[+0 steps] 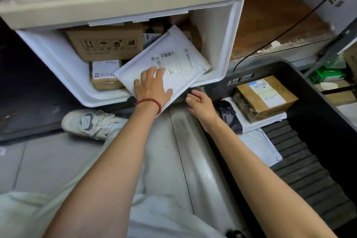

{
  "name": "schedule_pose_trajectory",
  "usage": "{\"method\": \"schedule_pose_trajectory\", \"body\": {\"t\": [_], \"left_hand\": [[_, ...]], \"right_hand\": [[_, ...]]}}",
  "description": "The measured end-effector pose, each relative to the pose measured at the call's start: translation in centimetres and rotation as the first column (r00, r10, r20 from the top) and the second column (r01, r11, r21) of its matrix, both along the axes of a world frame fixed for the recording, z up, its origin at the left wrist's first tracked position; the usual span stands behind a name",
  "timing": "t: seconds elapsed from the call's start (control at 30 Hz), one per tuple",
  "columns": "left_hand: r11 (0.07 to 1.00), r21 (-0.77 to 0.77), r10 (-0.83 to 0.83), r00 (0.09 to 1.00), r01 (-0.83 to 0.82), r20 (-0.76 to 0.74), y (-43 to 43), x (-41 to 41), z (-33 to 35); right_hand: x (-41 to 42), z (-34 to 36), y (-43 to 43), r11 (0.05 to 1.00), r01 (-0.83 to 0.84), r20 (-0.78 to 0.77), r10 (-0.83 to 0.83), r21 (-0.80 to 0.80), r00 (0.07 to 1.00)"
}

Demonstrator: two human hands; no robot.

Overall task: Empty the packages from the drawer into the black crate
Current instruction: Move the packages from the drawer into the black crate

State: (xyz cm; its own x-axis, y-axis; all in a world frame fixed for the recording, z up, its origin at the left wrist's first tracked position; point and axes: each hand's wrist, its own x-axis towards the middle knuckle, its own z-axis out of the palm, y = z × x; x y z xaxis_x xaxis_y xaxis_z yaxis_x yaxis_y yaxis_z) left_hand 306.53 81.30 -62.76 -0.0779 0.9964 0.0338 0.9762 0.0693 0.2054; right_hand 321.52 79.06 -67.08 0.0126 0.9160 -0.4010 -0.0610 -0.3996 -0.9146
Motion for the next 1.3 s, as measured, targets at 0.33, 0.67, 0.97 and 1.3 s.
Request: {"method": "schedule_pose_trajectory", "body": {"t": [0.33,0.67,0.97,1.3], "left_hand": [[0.923,-0.043,0.381,0.894,-0.382,0.235,1.1,-4.5,1.0],[0.960,-0.248,0.223,0.896,-0.132,0.384,-4.3,-1.9,1.3],[0.993,-0.121,0.038,0.967,-0.007,0.254,-6.9,3.3,3.6],[0.990,-0.141,0.040,0.914,0.019,0.403,-7.4,5.5,5.8]], "right_hand": [[-4.2,1.3,0.5,0.989,0.103,-0.195,-0.123,-0.107,0.973],[0.2,1.6,-6.4,0.987,0.128,-0.199,-0.145,-0.097,0.969],[4.1,4.7,-8.3,0.987,0.153,-0.501,-0.153,-0.042,0.852],[4.1,6.6,-8.9,0.993,0.089,-0.670,-0.012,0.081,0.742]]}}
